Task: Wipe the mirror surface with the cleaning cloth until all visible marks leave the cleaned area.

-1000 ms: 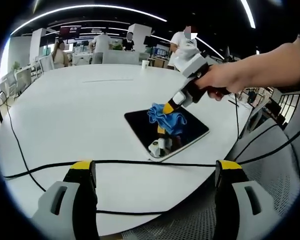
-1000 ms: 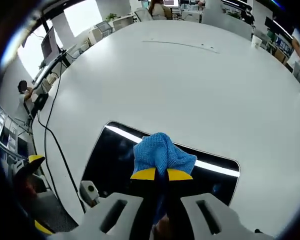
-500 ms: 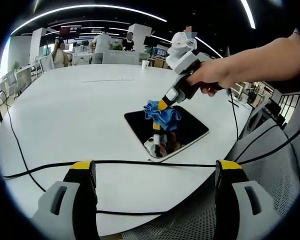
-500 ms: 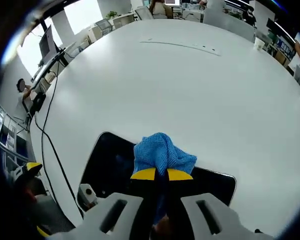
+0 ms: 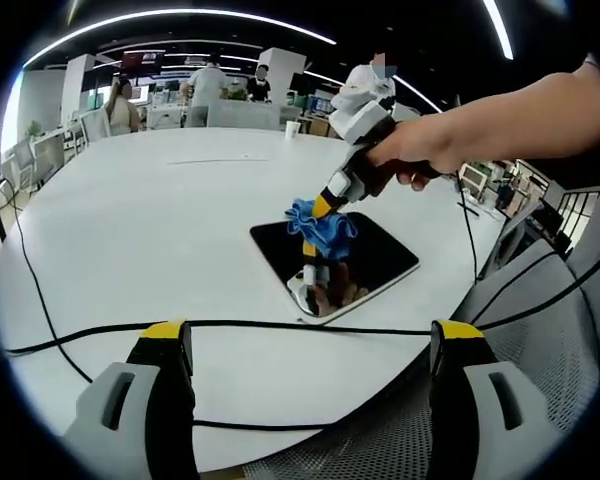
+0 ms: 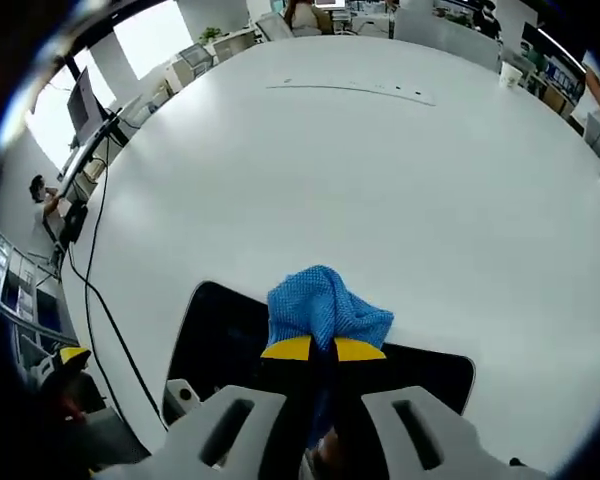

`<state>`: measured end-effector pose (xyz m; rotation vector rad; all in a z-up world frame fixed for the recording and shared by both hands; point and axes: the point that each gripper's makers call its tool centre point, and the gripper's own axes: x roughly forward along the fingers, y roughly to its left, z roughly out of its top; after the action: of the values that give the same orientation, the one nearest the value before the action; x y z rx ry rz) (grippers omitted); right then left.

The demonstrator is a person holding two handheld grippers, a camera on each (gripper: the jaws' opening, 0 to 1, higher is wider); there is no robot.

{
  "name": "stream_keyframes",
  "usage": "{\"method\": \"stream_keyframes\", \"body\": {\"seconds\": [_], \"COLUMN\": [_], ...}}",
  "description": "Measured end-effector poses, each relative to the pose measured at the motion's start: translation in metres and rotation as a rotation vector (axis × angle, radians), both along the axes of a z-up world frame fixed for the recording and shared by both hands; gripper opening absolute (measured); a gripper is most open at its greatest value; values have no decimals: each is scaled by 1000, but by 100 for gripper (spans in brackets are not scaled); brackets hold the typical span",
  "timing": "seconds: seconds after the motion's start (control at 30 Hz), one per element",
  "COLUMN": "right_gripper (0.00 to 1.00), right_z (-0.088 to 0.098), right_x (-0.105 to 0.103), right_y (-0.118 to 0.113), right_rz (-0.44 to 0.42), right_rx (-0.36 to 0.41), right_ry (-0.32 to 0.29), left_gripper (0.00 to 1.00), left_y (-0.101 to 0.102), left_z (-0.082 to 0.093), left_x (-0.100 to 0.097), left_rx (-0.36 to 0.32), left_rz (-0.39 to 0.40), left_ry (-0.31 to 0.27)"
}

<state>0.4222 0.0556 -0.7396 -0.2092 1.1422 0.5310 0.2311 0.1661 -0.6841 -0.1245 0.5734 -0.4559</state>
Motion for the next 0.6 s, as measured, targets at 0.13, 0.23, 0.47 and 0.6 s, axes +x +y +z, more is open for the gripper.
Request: {"method": "stream_keyframes", "body": {"seconds": [0.13, 0.23, 0.47, 0.6], "right_gripper": [1, 1, 1, 1], "right_z": [1, 2, 3, 3], "right_x": [-2, -3, -3, -3], "right_y": [0, 0, -5, -12], "right_rz": [6, 13, 17, 11], "right_rx": [6, 7, 8, 6], "right_ry": [-6, -9, -5, -3], "left_gripper": [98, 98, 99, 99], "left_y": [-1, -1, 0, 0], "left_z": [0, 0, 1, 1], "left_x": [0, 0, 0, 0], "left_rx": [1, 1, 1, -1], "left_rz": [-7, -2, 0, 5], "left_ry": [2, 0, -2, -3]}}
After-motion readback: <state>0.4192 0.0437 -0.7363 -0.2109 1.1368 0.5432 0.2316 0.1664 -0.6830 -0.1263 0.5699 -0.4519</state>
